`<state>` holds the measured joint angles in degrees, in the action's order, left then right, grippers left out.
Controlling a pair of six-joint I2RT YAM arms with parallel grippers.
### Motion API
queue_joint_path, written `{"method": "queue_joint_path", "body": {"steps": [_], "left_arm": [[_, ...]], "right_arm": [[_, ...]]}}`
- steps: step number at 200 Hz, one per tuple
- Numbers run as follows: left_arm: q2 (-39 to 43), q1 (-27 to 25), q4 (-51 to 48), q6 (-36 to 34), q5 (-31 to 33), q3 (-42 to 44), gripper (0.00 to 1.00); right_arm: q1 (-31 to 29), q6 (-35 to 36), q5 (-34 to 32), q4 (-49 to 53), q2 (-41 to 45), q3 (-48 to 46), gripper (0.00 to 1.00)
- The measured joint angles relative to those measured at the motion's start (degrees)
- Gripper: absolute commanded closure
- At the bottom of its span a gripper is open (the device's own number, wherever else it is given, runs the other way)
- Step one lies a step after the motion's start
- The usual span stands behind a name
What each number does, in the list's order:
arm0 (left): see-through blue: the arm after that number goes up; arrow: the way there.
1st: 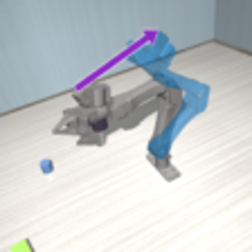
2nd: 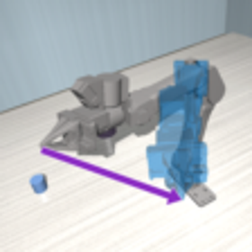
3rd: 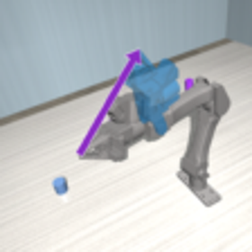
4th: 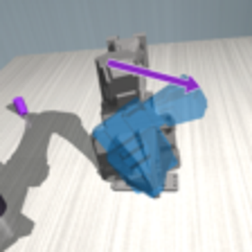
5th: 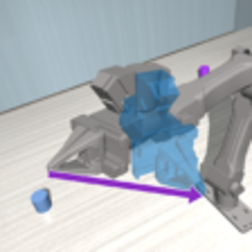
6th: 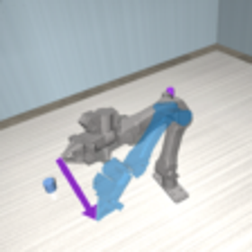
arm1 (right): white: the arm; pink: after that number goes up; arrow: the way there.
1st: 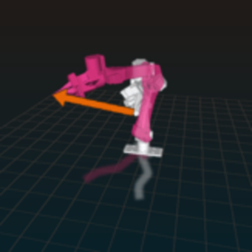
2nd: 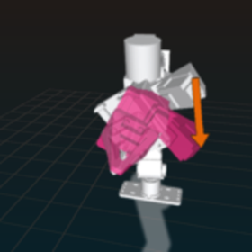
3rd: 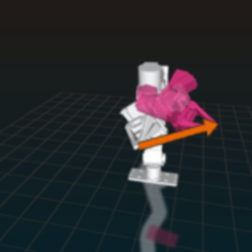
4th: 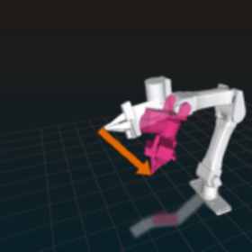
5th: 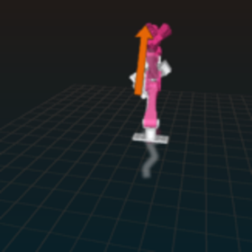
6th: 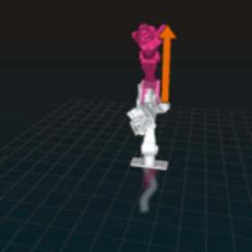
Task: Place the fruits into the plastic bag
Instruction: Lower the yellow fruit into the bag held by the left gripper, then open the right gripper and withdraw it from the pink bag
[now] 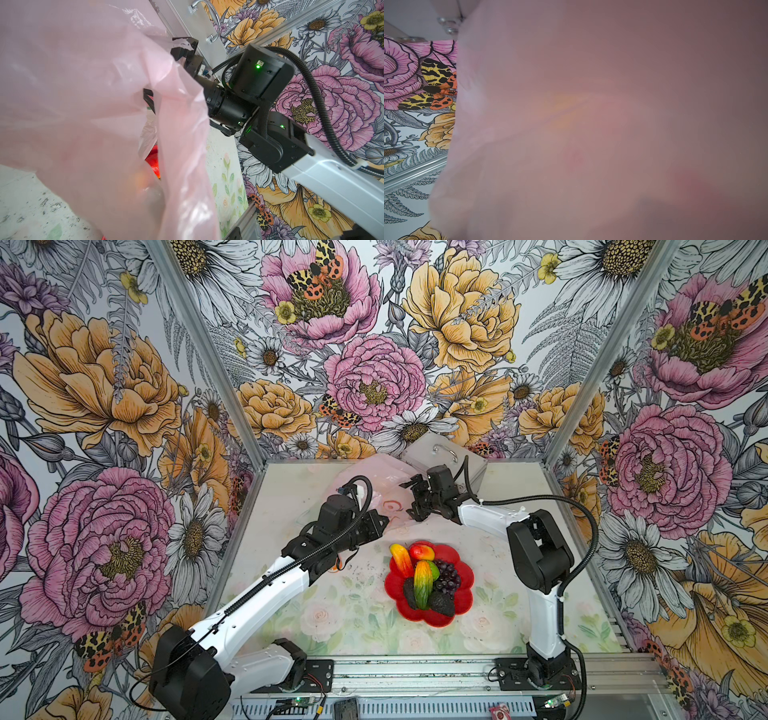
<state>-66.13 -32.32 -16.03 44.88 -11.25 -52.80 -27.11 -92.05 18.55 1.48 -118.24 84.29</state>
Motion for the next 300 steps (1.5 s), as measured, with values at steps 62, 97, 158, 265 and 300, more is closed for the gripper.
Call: {"method": "queue_joint_path", "body": {"steps": [62, 97, 158, 265, 300], "left_arm": [[1.2, 0.2, 0.0, 0.9, 0.0, 0.9, 1.00], [2.6, 0.2, 0.0, 1.3, 0.0, 2.4, 1.00], [5.7, 0.2, 0.0, 2.5, 0.9, 5.7, 1.00], [6.4, -1.8, 0.0, 3.2, 3.0, 6.6, 1.00], [6.3, -2.2, 0.0, 3.2, 3.1, 6.6, 1.00]], "right_arm": [[0.5, 1.9, 0.5, 1.5, 1.1, 0.0, 0.01], [1.7, 4.8, 0.6, 3.3, 3.8, 0.0, 0.01], [5.3, 12.6, 1.1, 6.0, 8.6, 1.7, 0.01], [6.9, 29.9, 12.6, 20.3, 20.5, 5.9, 0.00], [6.9, 32.9, 15.8, 24.2, 26.7, 4.3, 0.01]]}}
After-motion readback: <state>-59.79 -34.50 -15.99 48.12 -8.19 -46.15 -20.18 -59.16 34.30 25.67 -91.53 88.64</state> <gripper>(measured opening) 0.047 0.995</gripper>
